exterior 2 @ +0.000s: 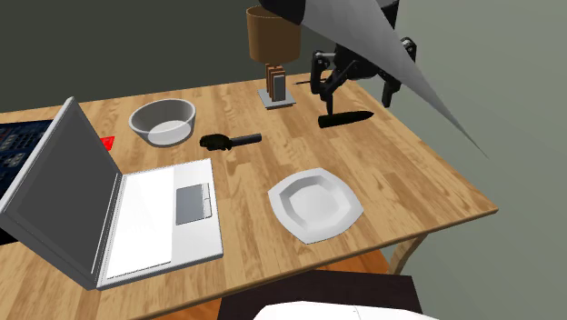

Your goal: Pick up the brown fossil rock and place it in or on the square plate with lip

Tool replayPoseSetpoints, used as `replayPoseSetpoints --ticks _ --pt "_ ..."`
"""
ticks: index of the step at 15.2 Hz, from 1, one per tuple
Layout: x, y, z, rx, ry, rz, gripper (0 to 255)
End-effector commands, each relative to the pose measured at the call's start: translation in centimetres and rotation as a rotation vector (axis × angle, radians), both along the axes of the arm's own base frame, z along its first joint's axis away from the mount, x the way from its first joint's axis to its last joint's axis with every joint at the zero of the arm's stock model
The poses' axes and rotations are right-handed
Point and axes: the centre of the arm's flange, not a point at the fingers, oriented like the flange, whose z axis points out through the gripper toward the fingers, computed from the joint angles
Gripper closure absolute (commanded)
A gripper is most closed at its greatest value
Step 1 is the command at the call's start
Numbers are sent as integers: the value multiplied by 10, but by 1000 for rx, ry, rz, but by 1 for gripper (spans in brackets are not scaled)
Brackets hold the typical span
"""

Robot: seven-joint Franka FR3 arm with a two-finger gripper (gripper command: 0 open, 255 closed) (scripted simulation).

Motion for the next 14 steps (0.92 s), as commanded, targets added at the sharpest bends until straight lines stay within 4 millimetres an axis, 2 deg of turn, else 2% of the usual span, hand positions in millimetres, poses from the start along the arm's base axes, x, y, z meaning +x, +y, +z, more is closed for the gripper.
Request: replayPoseSetpoints --ticks 1,7,14 --pt "0 0 0 0 0 0 0" --pt "54 23 -44 6 -16 181 0" --pt "112 63 -94 13 -35 391 0"
